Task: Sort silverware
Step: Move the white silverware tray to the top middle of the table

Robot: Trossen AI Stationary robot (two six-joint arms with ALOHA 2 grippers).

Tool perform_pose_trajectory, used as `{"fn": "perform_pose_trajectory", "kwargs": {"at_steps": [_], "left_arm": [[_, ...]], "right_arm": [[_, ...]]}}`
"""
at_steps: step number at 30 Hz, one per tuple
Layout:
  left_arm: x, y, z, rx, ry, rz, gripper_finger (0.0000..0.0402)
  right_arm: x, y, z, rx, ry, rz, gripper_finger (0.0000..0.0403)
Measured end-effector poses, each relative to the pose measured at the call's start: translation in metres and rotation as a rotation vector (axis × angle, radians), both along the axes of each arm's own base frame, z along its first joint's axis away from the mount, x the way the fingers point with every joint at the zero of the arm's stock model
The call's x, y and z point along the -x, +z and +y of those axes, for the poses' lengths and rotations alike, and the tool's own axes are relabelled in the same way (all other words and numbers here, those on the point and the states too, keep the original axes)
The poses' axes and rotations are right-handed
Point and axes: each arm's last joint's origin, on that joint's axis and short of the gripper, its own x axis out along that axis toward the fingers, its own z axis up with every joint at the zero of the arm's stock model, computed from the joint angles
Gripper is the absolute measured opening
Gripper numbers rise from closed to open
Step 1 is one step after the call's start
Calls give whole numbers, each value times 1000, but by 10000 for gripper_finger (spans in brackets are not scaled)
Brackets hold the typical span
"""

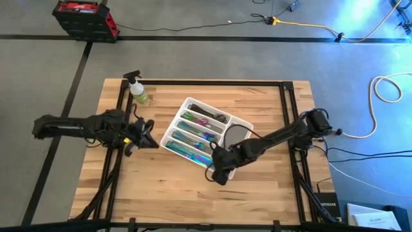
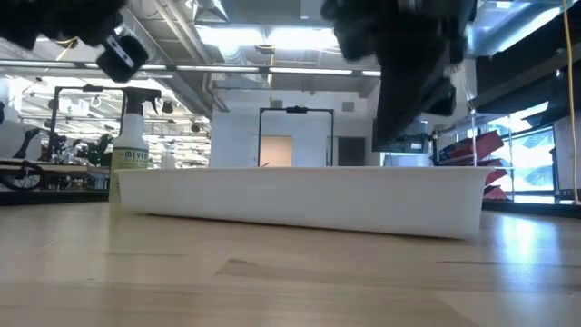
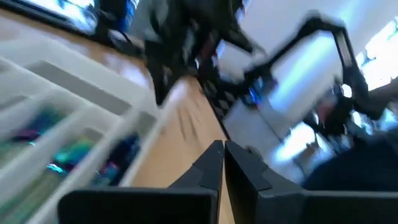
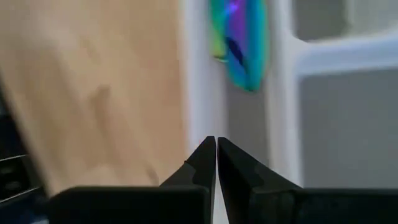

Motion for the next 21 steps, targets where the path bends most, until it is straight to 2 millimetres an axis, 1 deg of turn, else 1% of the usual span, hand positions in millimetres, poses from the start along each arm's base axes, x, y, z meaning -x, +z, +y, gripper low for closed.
{"fn": "perform_pose_trajectory", "kwargs": {"at_steps": [2, 5, 9, 11, 12, 14, 16, 18, 21], "left_arm": [[3, -6, 5, -2, 63, -61, 0], [7, -14, 12, -22, 166, -89, 0], [12, -20, 22, -64, 323, -103, 0], [15, -20, 26, -76, 395, -107, 0], [16, -19, 29, -78, 420, -115, 0], [17, -19, 32, -79, 442, -113, 0], [18, -19, 34, -78, 453, -110, 0], [18, -20, 36, -79, 461, -106, 0], [19, -20, 40, -89, 511, -102, 0]], "right_arm": [[2, -6, -7, 20, -16, 68, 0], [6, -13, -17, 29, -38, 156, 0], [7, -16, -25, 2, -34, 182, 0], [4, -15, -25, -14, 15, 161, 0], [0, -12, -23, -17, 48, 123, 0], [-7, -5, -16, -19, 105, 36, 0], [-9, -2, -12, -16, 147, -4, 0], [-8, -9, -9, -4, 181, 17, 0], [-2, -32, -14, 18, 185, 108, 0]]}}
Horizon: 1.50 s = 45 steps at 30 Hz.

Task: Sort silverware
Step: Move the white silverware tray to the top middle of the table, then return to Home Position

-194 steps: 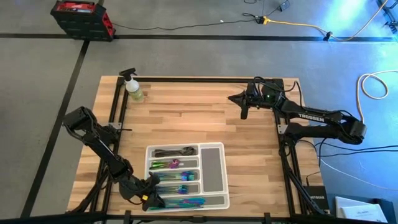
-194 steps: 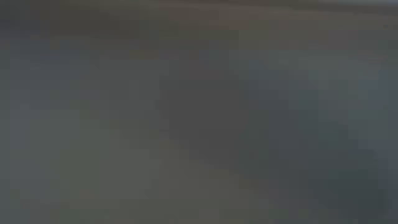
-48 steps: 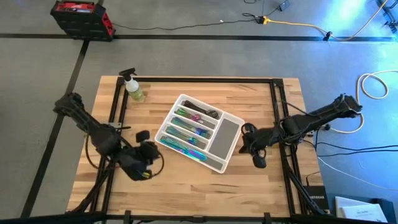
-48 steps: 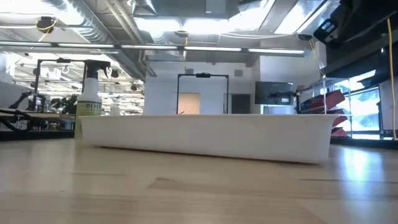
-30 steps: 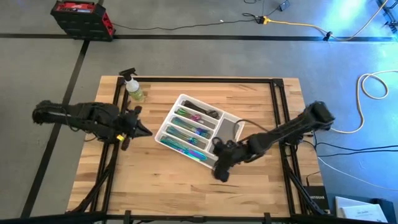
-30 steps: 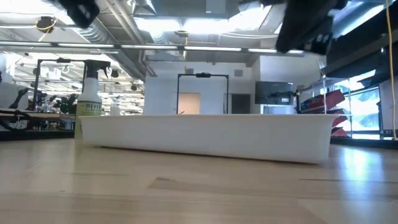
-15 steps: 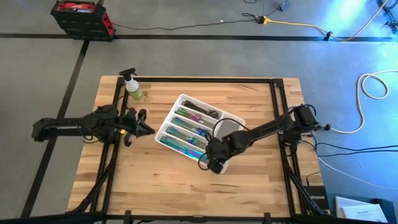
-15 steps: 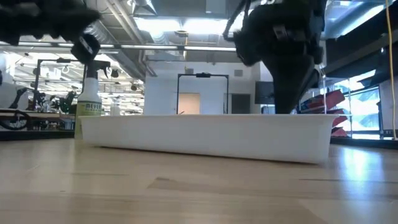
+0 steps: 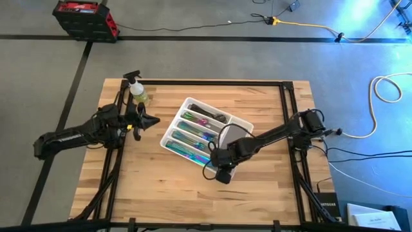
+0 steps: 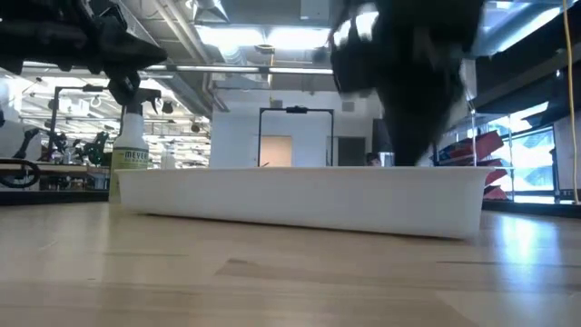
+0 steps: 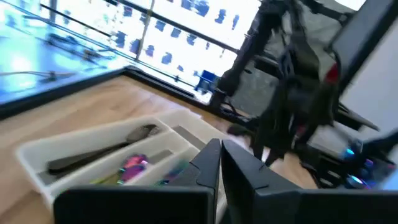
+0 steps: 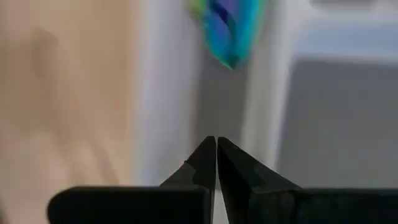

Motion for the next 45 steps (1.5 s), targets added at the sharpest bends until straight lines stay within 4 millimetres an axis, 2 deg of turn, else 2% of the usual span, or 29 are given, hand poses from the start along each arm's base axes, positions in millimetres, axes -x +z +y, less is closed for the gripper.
{"fn": "perform_pose_trajectory", "kwargs": {"at_steps": [3, 12, 17, 25, 29, 31, 36, 40, 45], "left_arm": [[1, 1, 4, -4, 39, -10, 0], [3, 1, 8, 30, 50, -13, 0], [3, 1, 8, 43, 48, -14, 0], [3, 0, 7, 78, 14, -17, 0], [3, 1, 7, 68, 15, -16, 0], [3, 1, 7, 61, 16, -18, 0], [4, 2, 7, 12, 33, -21, 0], [8, 5, 7, -48, 96, -46, 0], [14, 6, 4, -22, 86, -67, 0]], "right_arm": [[1, -9, -7, 5, -17, 45, 0], [3, -12, -37, 132, -78, 98, 0], [0, -13, -62, 163, -67, 106, 0], [-3, -12, -113, 212, -102, 103, 0], [-2, -9, -125, 192, -96, 92, 0], [-4, 2, -120, 193, -77, 17, 0], [-6, 52, -89, 213, 14, -334, 0], [14, 49, -90, 183, -64, -496, 0], [45, 44, -98, 140, -147, -824, 0]]}}
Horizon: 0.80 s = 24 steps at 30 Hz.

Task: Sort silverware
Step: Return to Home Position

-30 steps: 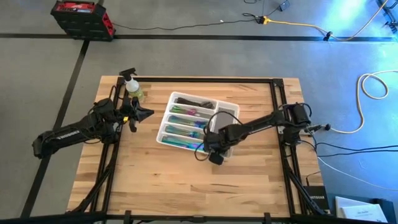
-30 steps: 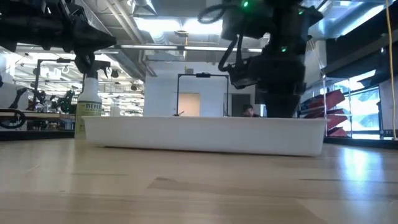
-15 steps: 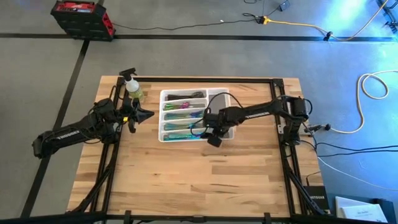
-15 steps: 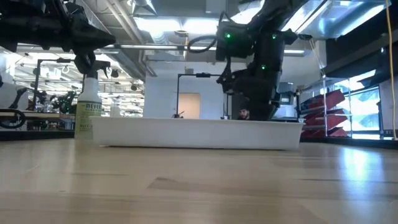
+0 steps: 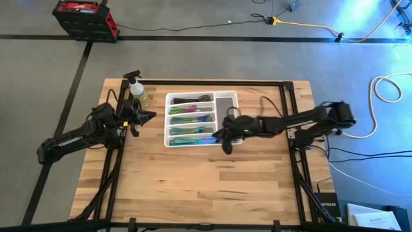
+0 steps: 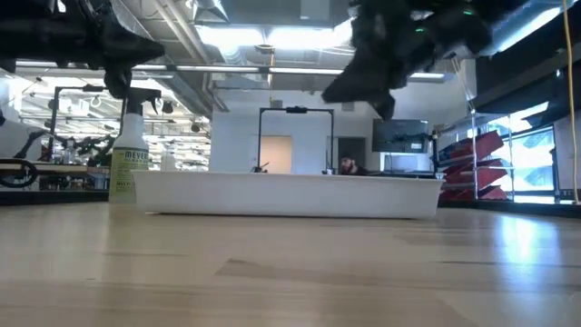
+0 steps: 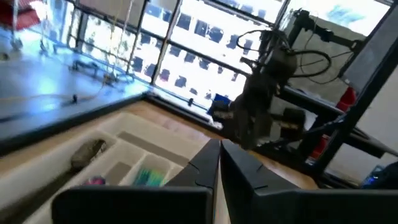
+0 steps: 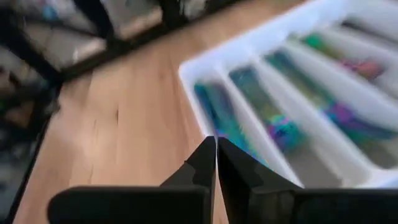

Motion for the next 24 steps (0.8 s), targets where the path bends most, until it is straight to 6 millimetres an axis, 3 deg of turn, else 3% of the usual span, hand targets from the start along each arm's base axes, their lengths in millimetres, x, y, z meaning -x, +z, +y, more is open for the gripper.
{"fn": "perform_pose_trajectory", "kwargs": {"at_steps": [5, 9, 13, 16, 20, 24], "left_arm": [[6, -3, -4, 4, 35, 12, 0], [10, -1, -4, -19, 144, -13, 0], [10, -6, -7, -9, 130, 43, 0], [9, -14, -10, -13, 92, 125, 0], [10, -19, -12, -10, 115, 182, 0], [10, -19, -11, 21, 174, 167, 0]], "right_arm": [[37, -6, -14, 21, -103, -177, 0], [71, -11, -29, -31, -78, -323, 0], [99, -21, -43, -55, -16, -384, 0], [110, -27, -47, -23, 85, -376, 0], [122, -36, -56, -18, 86, -356, 0], [129, -26, -59, -11, 94, -415, 0]]}}
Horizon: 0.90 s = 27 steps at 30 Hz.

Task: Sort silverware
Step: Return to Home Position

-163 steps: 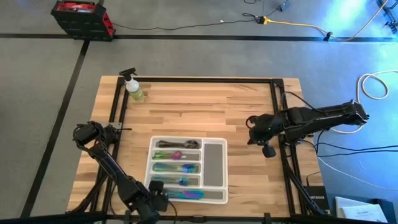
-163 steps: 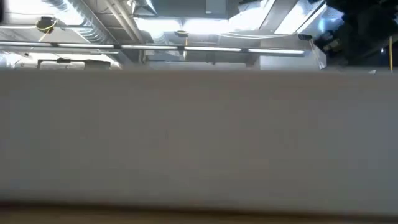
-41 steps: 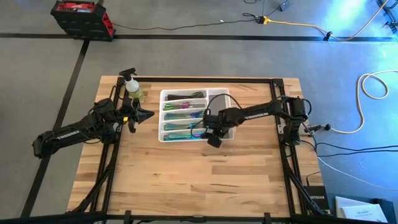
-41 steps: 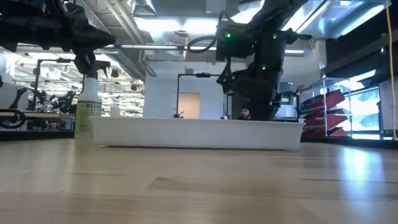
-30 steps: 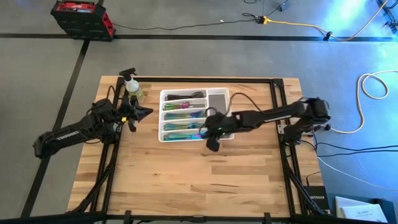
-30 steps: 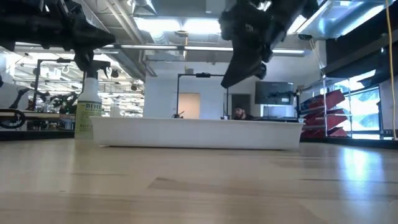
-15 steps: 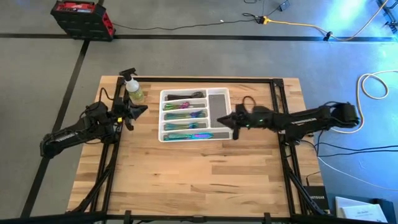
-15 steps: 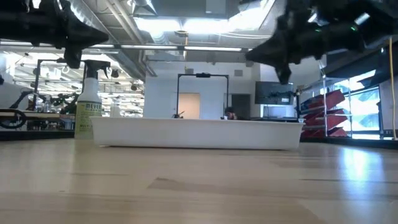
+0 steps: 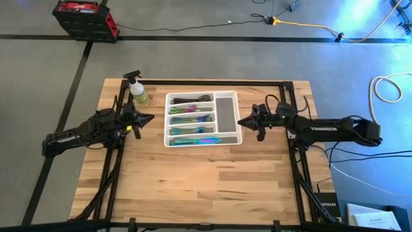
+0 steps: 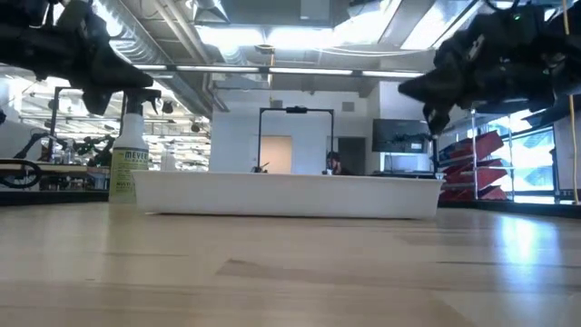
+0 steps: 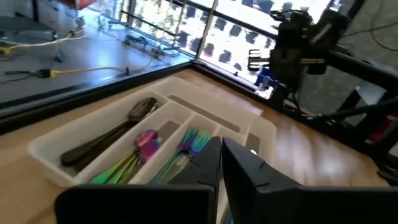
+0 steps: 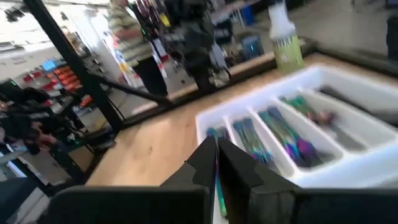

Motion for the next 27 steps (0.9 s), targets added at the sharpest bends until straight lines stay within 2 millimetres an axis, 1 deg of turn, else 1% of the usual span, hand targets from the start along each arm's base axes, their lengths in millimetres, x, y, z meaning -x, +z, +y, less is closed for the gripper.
{"fn": "perform_pose_trajectory", "kwargs": {"at_steps": [3, 6, 8, 11, 13, 16, 18, 21, 24, 27], "left_arm": [[1, -5, 1, 99, 55, 14, 0], [3, -14, 0, 159, 69, 93, 0], [5, -20, 0, 183, 74, 143, 0], [6, -22, -1, 258, 85, 138, 0], [5, -19, 0, 235, 95, 110, 0], [4, -16, 1, 152, 87, 107, 0], [4, -16, 1, 114, 73, 132, 0], [3, -16, -1, 48, 4, 165, 0], [3, -16, -1, 37, -17, 166, 0], [2, -13, -3, -50, -104, 162, 0]], "right_arm": [[6, 5, 2, 4, -12, -6, 0], [16, 6, 5, 10, -64, 42, 0], [24, 10, 7, 37, -108, 35, 0], [36, 14, 10, 69, -159, 33, 0], [44, 12, 13, 75, -172, 74, 0], [56, 9, 17, 85, -184, 114, 0], [63, 11, 19, 93, -203, 96, 0], [73, 11, 23, 94, -227, 88, 0], [82, 12, 26, 104, -258, 61, 0], [88, 11, 27, 114, -289, 29, 0]]}}
